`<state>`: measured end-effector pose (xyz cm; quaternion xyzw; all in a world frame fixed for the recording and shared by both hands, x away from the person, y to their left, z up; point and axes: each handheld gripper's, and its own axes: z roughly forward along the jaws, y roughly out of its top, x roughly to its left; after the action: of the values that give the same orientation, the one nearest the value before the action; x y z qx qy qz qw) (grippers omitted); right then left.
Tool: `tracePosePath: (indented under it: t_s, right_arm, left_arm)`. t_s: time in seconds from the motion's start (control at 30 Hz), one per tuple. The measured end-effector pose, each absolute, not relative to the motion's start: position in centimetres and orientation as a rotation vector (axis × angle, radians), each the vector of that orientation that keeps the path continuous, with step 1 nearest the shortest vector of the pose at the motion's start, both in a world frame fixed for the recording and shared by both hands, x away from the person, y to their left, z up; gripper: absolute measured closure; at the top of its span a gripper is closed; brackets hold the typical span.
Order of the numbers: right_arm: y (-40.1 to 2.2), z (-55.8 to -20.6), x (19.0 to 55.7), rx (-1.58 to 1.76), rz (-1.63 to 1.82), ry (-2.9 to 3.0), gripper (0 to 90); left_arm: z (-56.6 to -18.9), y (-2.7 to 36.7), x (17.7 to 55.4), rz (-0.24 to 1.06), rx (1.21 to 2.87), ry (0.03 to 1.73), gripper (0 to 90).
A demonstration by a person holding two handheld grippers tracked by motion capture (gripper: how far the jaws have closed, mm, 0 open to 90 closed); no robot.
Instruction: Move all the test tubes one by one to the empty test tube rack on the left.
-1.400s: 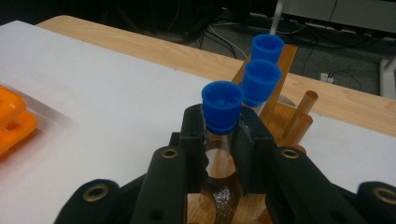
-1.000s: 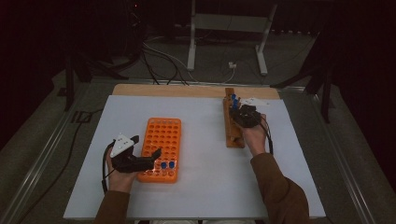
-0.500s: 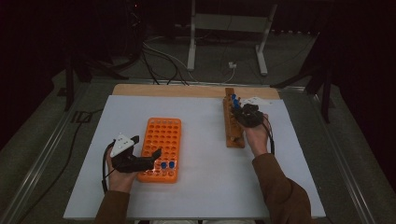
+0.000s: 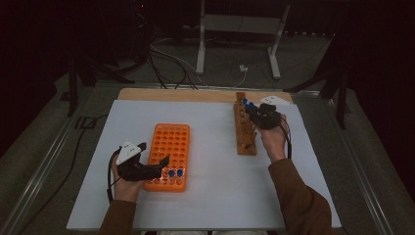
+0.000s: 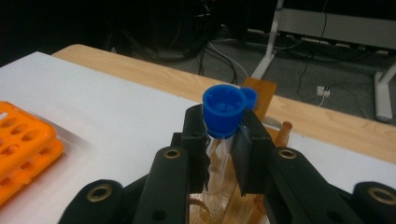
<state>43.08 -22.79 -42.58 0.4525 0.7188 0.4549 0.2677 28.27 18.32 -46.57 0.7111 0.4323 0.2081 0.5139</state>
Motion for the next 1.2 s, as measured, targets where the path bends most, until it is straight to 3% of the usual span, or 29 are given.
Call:
tracePosePath:
  t_s: [0.43, 1.2]
  right_arm:
    - [-22.5, -39.9, 42.3, 1.17, 1.301, 1.949, 77.2]
    - [-16.9, -40.6, 40.5, 1.055, 1.355, 2.169, 77.0]
  left_arm:
    - [-46.5, 18.1, 28.5, 0.499, 1.711, 1.036, 1.4]
    - [-45.5, 16.8, 29.7, 0.515, 1.726, 0.985, 1.5]
